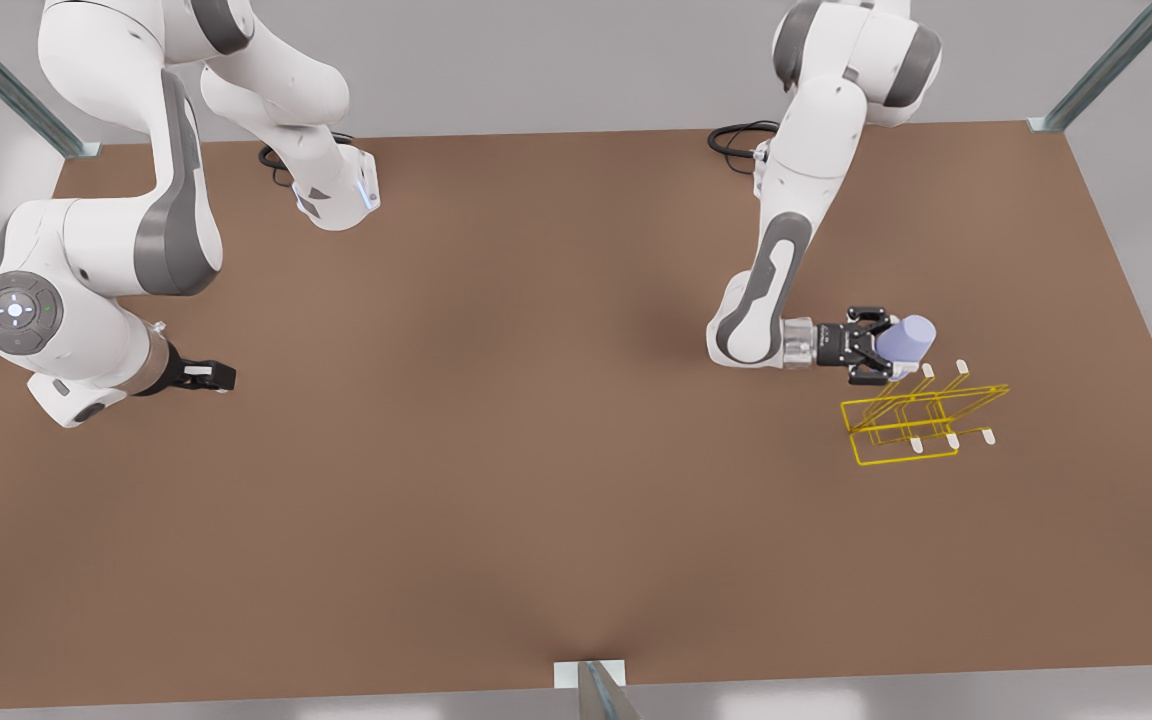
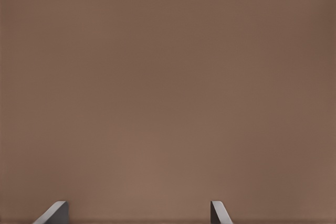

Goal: Place the cup on the cup holder

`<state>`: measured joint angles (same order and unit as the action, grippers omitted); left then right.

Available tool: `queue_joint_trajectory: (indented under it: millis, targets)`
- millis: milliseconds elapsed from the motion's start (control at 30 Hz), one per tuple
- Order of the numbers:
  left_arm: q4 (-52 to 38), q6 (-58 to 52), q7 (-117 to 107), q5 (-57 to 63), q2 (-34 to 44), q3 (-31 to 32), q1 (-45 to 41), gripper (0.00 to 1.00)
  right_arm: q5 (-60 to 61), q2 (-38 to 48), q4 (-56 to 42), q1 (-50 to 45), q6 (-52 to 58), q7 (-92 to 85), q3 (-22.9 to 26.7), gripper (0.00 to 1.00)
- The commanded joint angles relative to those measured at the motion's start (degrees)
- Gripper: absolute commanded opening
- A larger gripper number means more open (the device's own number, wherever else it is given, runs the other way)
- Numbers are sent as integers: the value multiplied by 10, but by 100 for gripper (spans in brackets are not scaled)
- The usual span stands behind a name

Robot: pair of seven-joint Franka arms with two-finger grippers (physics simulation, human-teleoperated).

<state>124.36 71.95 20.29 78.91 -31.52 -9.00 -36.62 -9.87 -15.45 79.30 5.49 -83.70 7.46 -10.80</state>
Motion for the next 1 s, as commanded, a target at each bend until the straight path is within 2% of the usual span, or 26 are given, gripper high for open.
queue_joint_trajectory:
  millis: [0,967]
  targets:
    - [2,6,-80,-1,0,0,0,79,0,1,0,0,0,0,0,100]
    - [5,-1,-127,-8,-43,-4,1,79,-1,1,0,0,0,1,0,100]
